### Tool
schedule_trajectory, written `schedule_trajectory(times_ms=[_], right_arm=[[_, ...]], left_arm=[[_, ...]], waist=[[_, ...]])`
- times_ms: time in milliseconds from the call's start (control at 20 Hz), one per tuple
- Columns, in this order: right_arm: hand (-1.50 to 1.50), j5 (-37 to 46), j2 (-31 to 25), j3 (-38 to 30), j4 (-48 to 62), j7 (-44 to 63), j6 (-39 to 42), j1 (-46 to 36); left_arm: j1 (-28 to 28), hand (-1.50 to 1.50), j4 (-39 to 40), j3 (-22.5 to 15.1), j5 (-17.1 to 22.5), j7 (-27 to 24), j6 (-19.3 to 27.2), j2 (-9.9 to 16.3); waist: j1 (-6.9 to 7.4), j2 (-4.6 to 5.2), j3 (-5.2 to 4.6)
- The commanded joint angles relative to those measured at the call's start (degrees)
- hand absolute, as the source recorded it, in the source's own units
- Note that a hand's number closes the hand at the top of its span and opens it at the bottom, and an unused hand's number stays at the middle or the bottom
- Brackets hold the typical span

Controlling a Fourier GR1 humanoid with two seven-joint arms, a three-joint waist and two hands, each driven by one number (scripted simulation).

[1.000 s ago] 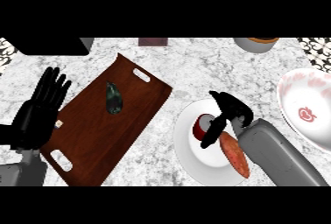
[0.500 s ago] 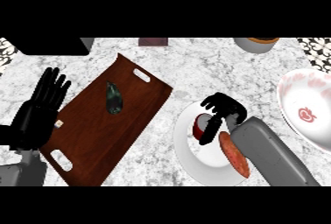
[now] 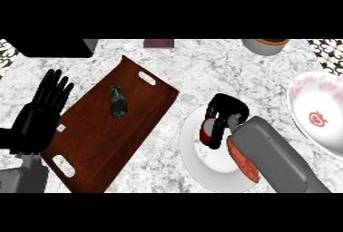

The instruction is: Pick the can from the plate and place it in the bowl

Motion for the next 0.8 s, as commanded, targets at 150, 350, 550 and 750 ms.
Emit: schedule_trajectory(times_ms=[150, 350, 550, 750], right_arm=[[1.5, 4.48, -11.81, 8.94, -16.2, -18.3, 7.58, 10.77], [1.5, 8.31, -19.31, 14.06, -27.61, -32.71, 6.8, 13.2], [1.5, 12.05, -32.98, 12.21, -37.29, -45.7, 1.1, 19.69], [1.5, 11.15, -43.38, 1.64, -43.58, -53.09, -9.18, 26.9]], left_arm=[[0.5, 0.0, -0.34, 2.15, -0.51, 1.12, 1.66, 1.11], [3.04, 0.0, 0.12, 3.16, 0.72, 0.22, 0.25, 1.37], [3.48, 0.0, -0.78, 3.52, 0.78, 0.6, 1.16, 1.02], [4.55, 0.0, -1.55, 4.38, 0.83, 0.74, 1.44, 1.51]], waist=[[-3.32, -1.05, 0.26], [-4.85, -2.12, 0.38], [-6.01, -1.51, 0.43], [-7.31, -1.47, 0.41]])
